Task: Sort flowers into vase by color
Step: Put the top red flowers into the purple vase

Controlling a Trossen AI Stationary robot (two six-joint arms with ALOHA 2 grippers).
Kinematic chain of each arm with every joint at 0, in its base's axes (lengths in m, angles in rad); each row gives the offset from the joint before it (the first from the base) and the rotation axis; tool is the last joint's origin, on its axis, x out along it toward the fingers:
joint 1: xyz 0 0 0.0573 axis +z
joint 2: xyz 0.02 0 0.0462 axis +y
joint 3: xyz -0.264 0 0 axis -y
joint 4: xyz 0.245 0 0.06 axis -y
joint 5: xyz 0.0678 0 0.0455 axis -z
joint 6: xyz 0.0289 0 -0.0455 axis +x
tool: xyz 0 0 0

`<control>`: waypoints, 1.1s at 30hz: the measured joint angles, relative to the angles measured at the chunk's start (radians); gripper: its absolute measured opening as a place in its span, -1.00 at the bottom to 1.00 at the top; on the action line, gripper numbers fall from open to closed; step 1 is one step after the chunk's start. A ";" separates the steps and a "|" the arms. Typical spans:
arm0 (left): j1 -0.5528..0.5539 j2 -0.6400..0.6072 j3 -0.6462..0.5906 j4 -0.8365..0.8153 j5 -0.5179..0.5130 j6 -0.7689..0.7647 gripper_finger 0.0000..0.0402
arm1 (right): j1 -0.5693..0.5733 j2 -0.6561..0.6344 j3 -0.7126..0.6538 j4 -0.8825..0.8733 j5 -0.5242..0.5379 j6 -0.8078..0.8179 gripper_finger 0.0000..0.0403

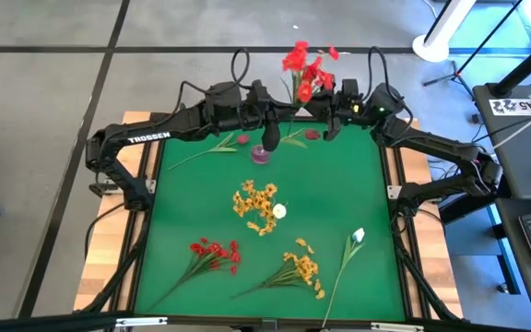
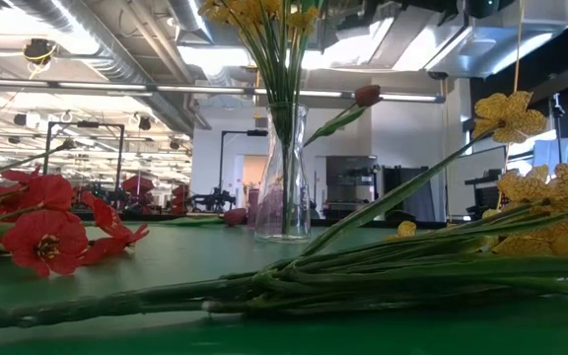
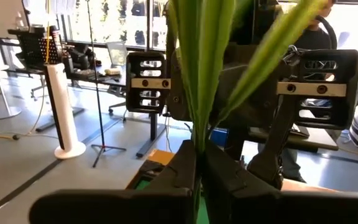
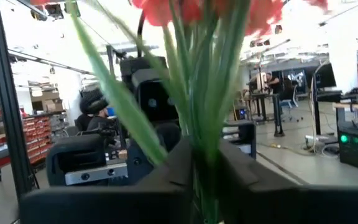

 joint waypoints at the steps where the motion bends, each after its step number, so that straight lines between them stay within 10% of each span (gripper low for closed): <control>1: 0.000 0.000 0.000 0.000 -0.002 0.000 -0.97 | 0.000 -0.006 0.000 -0.002 0.000 0.000 -0.62; 15: 0.050 -0.160 0.000 -0.104 -0.037 0.041 -0.99 | -0.013 -0.183 0.000 -0.217 0.061 -0.124 0.69; 26: 0.114 -0.365 -0.175 -0.213 -0.064 0.078 -1.00 | -0.012 -0.334 0.001 -0.519 0.110 -0.244 0.56; 33: 0.206 -0.463 -0.612 0.235 0.048 0.031 -1.00 | -0.012 -0.341 0.001 -0.598 0.143 -0.261 0.38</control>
